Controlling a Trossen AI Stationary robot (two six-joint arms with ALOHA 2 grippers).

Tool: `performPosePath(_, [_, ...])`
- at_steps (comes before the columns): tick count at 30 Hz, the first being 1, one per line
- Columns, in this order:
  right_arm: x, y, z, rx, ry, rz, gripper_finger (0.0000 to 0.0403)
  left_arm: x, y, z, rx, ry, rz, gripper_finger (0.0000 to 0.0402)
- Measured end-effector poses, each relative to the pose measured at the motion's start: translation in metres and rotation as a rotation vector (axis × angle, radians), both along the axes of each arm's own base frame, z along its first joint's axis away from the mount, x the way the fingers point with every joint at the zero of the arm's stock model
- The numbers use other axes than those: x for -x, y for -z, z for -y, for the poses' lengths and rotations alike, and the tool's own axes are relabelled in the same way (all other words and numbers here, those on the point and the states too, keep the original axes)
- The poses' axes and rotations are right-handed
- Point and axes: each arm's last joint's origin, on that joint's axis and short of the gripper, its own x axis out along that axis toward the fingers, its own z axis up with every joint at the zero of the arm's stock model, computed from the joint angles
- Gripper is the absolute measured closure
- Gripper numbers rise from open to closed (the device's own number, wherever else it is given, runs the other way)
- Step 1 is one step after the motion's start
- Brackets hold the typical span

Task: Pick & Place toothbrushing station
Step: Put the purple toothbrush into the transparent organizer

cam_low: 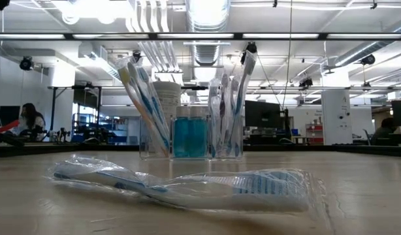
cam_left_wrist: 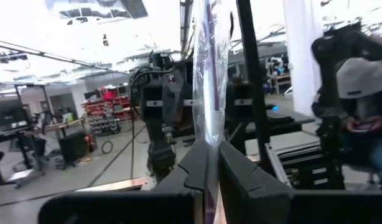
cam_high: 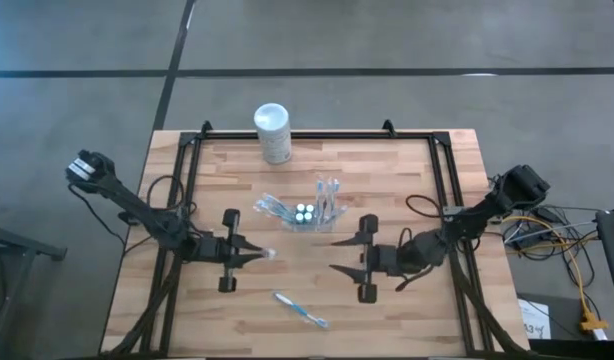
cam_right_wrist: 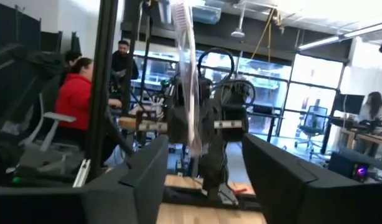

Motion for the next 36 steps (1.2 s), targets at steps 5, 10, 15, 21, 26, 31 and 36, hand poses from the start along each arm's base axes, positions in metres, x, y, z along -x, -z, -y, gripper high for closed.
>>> performPosePath(5, [-0.018,-0.014,-0.001,-0.042,0.024,0.021,0.0147,-0.014,-0.001,0.004,-0.025,-0.022,-0.016,0.0382])
performPosePath(10, [-0.037,-0.023,0.008,-0.109,0.025,-0.010,0.0120,-0.026,0.000,0.008,-0.048,-0.036,-0.033,0.0382])
performPosePath(15, [-0.052,-0.031,0.016,-0.133,-0.056,-0.035,0.0119,-0.038,0.000,0.009,-0.075,-0.059,-0.046,0.0382])
performPosePath(21, [-0.060,-0.038,0.015,-0.114,-0.068,-0.015,0.0129,-0.049,0.005,0.005,-0.097,-0.099,-0.073,0.0382])
performPosePath(26, [-0.063,-0.037,0.013,-0.102,-0.088,-0.033,0.0140,-0.053,0.007,0.002,-0.087,-0.109,-0.080,0.0382])
performPosePath(31, [-0.063,-0.038,0.014,-0.102,-0.086,-0.029,0.0156,-0.054,0.008,-0.001,-0.076,-0.116,-0.084,0.0382])
performPosePath(36, [-0.064,-0.038,0.016,-0.104,-0.084,-0.027,0.0176,-0.056,0.009,-0.005,-0.059,-0.107,-0.089,0.0382])
